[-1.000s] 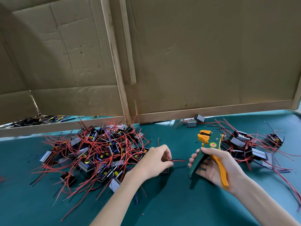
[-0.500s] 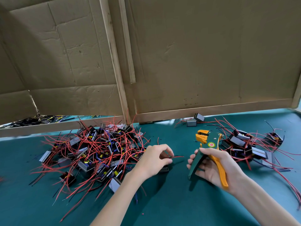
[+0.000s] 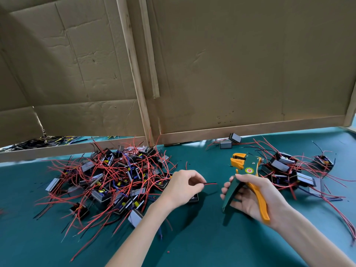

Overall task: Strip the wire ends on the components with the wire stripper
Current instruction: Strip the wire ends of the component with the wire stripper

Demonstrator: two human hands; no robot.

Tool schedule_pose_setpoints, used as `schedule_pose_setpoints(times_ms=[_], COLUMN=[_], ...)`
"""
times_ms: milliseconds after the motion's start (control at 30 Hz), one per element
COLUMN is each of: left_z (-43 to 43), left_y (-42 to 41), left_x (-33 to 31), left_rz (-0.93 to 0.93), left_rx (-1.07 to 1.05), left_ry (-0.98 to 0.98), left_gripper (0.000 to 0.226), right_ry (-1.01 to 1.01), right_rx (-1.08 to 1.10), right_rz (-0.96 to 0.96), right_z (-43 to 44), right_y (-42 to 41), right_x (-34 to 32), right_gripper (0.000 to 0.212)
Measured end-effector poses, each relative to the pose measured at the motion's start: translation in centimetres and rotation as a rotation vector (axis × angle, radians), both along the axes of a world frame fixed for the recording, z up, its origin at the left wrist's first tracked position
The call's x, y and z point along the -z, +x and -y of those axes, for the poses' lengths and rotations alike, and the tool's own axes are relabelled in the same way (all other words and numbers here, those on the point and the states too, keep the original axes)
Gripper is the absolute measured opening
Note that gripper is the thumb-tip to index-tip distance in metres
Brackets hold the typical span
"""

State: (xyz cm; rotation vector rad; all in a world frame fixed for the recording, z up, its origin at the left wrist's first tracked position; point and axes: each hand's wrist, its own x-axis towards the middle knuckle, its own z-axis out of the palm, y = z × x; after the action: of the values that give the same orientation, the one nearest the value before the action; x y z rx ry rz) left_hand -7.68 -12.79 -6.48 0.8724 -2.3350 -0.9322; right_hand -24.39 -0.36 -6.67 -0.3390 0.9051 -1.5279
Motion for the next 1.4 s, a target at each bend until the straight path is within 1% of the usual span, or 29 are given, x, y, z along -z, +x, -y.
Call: schedule_pose_setpoints(times_ms=[167, 333, 400, 467, 567, 667, 733, 833, 900, 1000, 1133, 1233, 1333, 1400], left_z=[0.0, -0.1, -0.2, -0.3, -0.3, -0.4, -0.5, -0.7, -0.9, -1.3, -1.3, -1.4, -1.7, -1.7], left_y=[0.1, 0.0, -0.1, -0.2, -0.2, 0.1, 0.5, 1.0, 1.2, 1.6, 2.3, 2.5, 2.5, 2.4], left_x=[-0.1, 0.1, 0.3, 0.2, -0.7, -2.3, -3.4, -4.9, -5.8, -6.8, -7.6, -7.8, -7.8, -7.7], left_rz=[-0.006, 0.052, 0.042, -0.027, -0.220, -0.442, -0.523, -0.531, -0.515, -0.492, -0.460, -0.454, -0.484, -0.460], left_rx=[-0.006, 0.034, 0.049, 0.056, 0.032, 0.020, 0.039, 0.047, 0.065, 0.114, 0.153, 0.201, 0.246, 0.246], left_ry=[0.089, 0.103, 0.116, 0.138, 0.184, 0.247, 0.291, 0.302, 0.292, 0.283, 0.273, 0.337, 0.461, 0.466], left_gripper=[0.015, 0.009, 0.011, 0.019, 0.028, 0.024, 0.020, 0.014, 0.012, 0.010, 0.011, 0.011, 0.009, 0.008], right_ry=[-0.001, -0.002, -0.002, -0.007, -0.014, -0.037, -0.073, -0.161, -0.222, -0.281, -0.308, -0.320, -0.340, -0.346], right_rx=[0.015, 0.012, 0.009, 0.000, -0.031, -0.107, -0.178, -0.288, -0.355, -0.400, -0.414, -0.422, -0.442, -0.448], right_rz=[0.002, 0.011, 0.010, 0.001, -0.033, -0.112, -0.178, -0.266, -0.309, -0.336, -0.350, -0.359, -0.349, -0.342], right_z=[0.0, 0.0, 0.0, 0.0, -0.1, -0.3, -0.5, -0.7, -1.0, -1.4, -1.5, -1.5, -1.4, -1.3], right_y=[0.0, 0.0, 0.0, 0.1, 0.2, 0.2, 0.4, 0.8, 1.1, 1.4, 1.7, 1.8, 1.9, 1.9], right_x=[-0.1, -0.1, -0.1, -0.1, -0.2, -0.3, -0.4, -0.5, -0.5, -0.7, -0.9, -0.9, -0.9, -0.9], right_gripper=[0.015, 0.014, 0.014, 0.015, 0.016, 0.013, 0.011, 0.032, 0.038, 0.034, 0.033, 0.031, 0.028, 0.027])
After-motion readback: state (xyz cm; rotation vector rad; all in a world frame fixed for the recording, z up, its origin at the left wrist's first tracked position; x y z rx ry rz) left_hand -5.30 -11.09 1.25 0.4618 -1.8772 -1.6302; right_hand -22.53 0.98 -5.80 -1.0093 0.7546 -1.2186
